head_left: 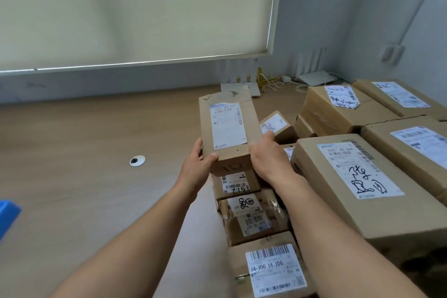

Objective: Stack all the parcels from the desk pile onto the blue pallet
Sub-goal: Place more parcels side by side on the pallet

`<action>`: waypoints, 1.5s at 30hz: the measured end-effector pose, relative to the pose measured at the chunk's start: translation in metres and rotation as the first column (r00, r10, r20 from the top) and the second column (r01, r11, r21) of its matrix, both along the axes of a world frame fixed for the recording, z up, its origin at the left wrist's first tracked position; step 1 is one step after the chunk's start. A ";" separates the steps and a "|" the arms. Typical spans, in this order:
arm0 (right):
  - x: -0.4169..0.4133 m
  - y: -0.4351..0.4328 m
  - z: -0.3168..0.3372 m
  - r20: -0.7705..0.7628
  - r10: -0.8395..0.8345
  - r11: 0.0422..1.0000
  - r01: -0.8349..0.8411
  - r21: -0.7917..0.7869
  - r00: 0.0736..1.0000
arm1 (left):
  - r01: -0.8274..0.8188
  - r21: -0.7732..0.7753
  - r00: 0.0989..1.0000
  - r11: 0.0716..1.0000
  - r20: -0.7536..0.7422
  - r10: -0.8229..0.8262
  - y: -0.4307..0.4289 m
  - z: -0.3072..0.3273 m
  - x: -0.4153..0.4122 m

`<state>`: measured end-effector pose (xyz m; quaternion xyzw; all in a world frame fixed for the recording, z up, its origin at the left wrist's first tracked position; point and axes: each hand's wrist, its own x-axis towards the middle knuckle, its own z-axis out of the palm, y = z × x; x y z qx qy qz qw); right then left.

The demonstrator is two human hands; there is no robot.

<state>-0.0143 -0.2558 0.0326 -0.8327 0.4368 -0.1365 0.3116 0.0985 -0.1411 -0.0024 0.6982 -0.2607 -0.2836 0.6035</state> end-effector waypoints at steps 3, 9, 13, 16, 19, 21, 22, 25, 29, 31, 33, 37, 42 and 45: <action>0.000 0.025 -0.010 0.135 0.030 0.998 -0.036 0.046 0.990 | -0.034 0.015 0.999 0.999 0.039 0.033 0.028 -0.003 0.004; 0.005 0.072 -0.038 0.248 0.112 0.988 -0.135 0.077 0.962 | -0.091 0.032 0.993 0.995 0.073 0.088 0.086 -0.008 0.005; 0.007 0.105 -0.044 0.265 0.156 0.983 -0.176 0.054 0.952 | -0.125 0.005 0.987 0.992 0.104 0.124 0.123 -0.007 0.003; 0.012 0.132 -0.043 0.268 0.206 0.976 -0.218 0.016 0.941 | -0.149 -0.030 0.982 0.988 0.116 0.152 0.153 -0.004 0.002; 0.020 0.164 -0.042 0.277 0.242 0.968 -0.251 -0.004 0.930 | -0.190 -0.032 0.974 0.981 0.122 0.193 0.189 -0.004 0.005; 0.027 0.189 -0.042 0.274 0.269 0.961 -0.275 -0.019 0.923 | -0.220 -0.030 0.968 0.975 0.120 0.222 0.218 -0.005 0.008; 0.030 0.203 -0.043 0.273 0.283 0.957 -0.289 -0.020 0.920 | -0.236 -0.029 0.964 0.971 0.118 0.237 0.233 -0.005 0.010; 0.043 0.248 -0.047 0.281 0.326 0.941 -0.338 -0.009 0.902 | -0.282 -0.018 0.952 0.959 0.123 0.282 0.282 -0.005 0.015; 0.063 0.309 -0.048 0.274 0.388 0.918 -0.395 -0.030 0.880 | -0.340 -0.006 0.933 0.940 0.125 0.338 0.350 -0.003 0.025; 0.076 0.342 -0.046 0.274 0.418 0.904 -0.425 -0.033 0.866 | -0.376 0.000 0.919 0.927 0.131 0.372 0.386 -0.001 0.034; 0.090 0.376 -0.045 0.273 0.439 0.894 -0.448 -0.032 0.856 | -0.406 -0.003 0.907 0.914 0.122 0.403 0.420 0.002 0.042; 0.115 0.440 -0.046 0.281 0.472 0.875 -0.482 -0.036 0.836 | -0.453 0.003 0.885 0.891 0.120 0.449 0.486 0.004 0.058; 0.139 0.509 -0.049 0.282 0.508 0.855 -0.515 -0.054 0.814 | -0.509 0.040 0.857 0.860 0.121 0.501 0.558 -0.004 0.081; 0.152 0.547 -0.053 0.267 0.541 0.835 -0.547 -0.060 0.797 | -0.518 0.049 0.851 0.854 0.132 0.508 0.596 -0.006 0.090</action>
